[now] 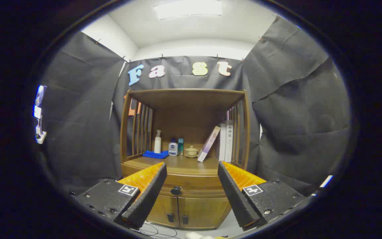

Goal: Pull open the drawer, take out the items inside it, and place them on the countertop above the cabinet.

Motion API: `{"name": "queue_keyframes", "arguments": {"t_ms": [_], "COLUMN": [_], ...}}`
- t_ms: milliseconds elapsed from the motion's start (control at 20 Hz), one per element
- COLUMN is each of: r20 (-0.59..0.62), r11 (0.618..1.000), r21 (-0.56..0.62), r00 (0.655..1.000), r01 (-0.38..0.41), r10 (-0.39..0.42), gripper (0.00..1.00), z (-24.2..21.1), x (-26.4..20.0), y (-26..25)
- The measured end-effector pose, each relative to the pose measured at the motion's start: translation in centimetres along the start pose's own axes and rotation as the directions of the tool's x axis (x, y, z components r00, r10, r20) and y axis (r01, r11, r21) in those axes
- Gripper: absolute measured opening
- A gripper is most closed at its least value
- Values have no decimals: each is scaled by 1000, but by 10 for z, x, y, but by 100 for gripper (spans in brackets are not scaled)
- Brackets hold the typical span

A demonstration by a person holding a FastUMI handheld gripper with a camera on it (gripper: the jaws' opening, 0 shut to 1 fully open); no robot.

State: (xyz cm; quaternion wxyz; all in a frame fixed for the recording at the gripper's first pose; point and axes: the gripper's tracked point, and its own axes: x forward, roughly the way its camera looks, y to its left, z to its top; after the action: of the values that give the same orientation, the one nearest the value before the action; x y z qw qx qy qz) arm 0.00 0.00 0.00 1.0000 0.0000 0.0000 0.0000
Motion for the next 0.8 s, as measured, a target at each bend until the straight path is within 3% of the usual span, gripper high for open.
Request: {"name": "queue_keyframes", "arguments": {"t_ms": [800], "r20": [6], "r11": [999], "r21": [28], "r00": [1000], "r01": [-19], "r10": [18], "gripper": [100], "z": [-2], "x": [0], "y": [4]}}
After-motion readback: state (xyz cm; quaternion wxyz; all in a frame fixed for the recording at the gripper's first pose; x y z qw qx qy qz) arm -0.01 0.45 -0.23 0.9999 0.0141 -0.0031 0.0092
